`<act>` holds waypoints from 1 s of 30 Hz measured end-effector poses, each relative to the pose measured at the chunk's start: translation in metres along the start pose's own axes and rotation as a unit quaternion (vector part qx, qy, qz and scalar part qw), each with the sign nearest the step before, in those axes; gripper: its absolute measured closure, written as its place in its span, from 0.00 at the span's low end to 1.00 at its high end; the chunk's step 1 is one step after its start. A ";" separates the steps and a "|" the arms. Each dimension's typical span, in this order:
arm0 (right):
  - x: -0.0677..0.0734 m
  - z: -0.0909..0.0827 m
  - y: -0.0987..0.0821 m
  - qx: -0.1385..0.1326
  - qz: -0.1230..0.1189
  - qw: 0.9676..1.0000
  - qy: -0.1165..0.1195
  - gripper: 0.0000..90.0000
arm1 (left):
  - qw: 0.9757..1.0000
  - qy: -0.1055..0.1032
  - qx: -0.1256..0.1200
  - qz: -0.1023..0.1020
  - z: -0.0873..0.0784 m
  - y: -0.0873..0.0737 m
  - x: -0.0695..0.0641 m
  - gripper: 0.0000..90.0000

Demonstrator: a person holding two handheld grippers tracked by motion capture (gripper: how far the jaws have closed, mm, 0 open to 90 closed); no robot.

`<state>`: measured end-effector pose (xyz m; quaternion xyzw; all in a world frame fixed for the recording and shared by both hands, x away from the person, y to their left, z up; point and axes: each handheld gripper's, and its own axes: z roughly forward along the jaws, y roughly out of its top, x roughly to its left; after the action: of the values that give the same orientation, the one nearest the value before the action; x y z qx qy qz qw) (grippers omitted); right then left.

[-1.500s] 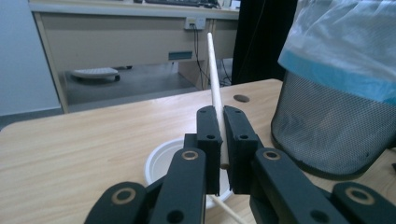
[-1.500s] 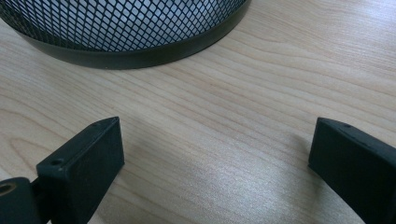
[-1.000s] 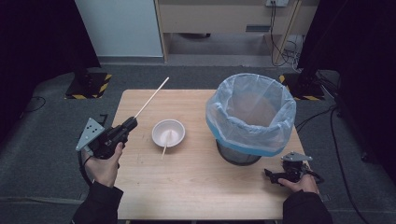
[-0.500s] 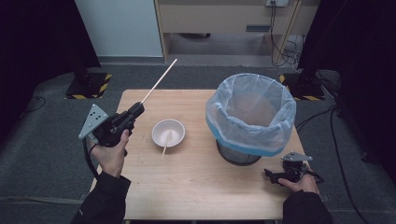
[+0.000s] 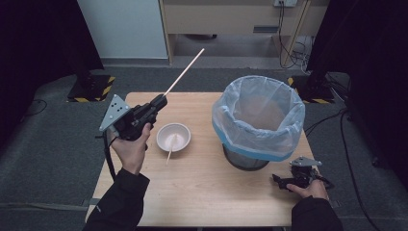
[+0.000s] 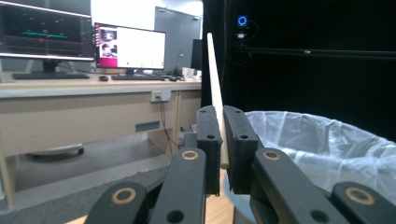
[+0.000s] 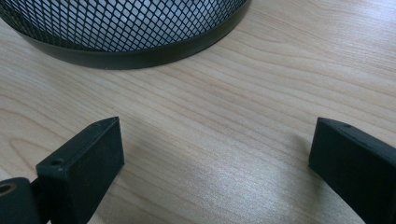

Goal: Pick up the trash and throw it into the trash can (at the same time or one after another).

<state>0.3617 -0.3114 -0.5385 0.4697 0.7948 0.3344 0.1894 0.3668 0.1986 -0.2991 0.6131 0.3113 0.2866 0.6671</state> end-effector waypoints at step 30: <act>0.000 0.000 0.000 0.000 -0.001 1.000 0.001 0.04 | 0.995 -0.096 0.018 0.008 0.101 0.003 -0.069 0.95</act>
<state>0.3620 -0.3115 -0.5386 0.4687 0.7953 0.3349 0.1890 0.3998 0.0821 -0.2864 0.6520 0.2457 0.2258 0.6809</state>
